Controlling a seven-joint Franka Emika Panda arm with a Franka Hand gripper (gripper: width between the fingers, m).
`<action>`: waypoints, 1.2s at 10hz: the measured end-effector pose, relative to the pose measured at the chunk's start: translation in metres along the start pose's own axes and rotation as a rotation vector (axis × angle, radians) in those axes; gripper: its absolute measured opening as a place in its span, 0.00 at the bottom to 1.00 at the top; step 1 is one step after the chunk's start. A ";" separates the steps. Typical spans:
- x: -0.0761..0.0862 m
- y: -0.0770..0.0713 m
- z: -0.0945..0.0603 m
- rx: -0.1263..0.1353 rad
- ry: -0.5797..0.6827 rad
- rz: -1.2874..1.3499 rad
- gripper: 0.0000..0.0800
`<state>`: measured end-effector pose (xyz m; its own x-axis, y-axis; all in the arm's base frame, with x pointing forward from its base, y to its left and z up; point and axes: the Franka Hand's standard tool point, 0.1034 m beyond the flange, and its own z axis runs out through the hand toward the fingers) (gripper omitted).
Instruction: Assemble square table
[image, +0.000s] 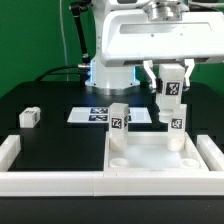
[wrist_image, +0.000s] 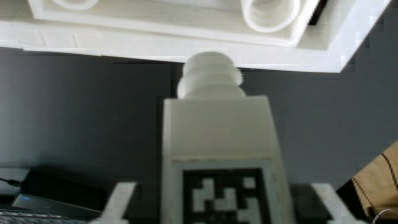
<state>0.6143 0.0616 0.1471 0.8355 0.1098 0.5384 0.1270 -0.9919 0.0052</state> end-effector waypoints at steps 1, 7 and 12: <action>0.000 0.000 0.000 0.000 0.000 0.000 0.35; -0.021 -0.029 0.061 0.072 -0.061 0.013 0.35; -0.029 -0.036 0.071 0.075 -0.068 0.002 0.35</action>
Offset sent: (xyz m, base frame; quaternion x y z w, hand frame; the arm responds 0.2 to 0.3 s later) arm 0.0062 0.0343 -0.0361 0.1366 -0.0414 0.0602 0.9879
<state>0.6229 0.0989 0.0717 0.8697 0.1146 0.4801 0.1630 -0.9848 -0.0603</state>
